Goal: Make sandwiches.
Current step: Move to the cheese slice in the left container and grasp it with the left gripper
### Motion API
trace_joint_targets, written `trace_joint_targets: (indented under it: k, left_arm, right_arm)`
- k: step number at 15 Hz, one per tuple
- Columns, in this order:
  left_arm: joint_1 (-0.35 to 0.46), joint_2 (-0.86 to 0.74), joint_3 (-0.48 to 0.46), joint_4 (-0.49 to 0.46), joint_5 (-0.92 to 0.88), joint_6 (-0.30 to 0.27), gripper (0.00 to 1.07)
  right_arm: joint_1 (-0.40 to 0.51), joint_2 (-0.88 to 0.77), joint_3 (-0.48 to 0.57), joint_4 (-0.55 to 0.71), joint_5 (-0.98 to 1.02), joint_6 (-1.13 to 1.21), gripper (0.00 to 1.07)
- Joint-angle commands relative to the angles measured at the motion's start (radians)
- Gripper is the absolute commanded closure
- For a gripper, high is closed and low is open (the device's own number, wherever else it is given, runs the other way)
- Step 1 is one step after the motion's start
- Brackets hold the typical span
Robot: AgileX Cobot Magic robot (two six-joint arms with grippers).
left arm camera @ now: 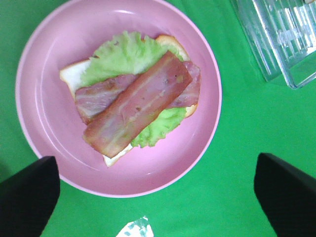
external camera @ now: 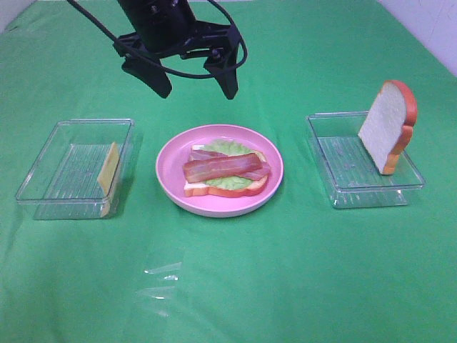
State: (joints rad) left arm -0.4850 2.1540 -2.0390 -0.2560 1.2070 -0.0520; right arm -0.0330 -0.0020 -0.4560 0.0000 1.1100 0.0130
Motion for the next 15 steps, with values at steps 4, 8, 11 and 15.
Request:
trace_joint_targets:
  k: [4,8,11,15]
  left_arm:
    - [0.078,-0.153,0.208,0.194,0.110,-0.135,0.05]
    - [0.117,-0.107,0.304,0.214,0.094,-0.152,0.05]
    - [0.115,-0.008,0.302,0.207,0.067,-0.152,0.05]
    - [0.115,0.029,0.302,0.207,0.039,-0.147,0.08]
  right_arm:
    - [-0.004,-0.026,0.003,0.000,-0.003,-0.013,0.30]
    - [-0.004,-0.026,0.003,0.007,-0.003,-0.013,0.30]
    - [-0.004,-0.026,0.003,0.007,-0.003,-0.013,0.30]
    - [-0.004,-0.026,0.003,0.007,-0.003,-0.013,0.30]
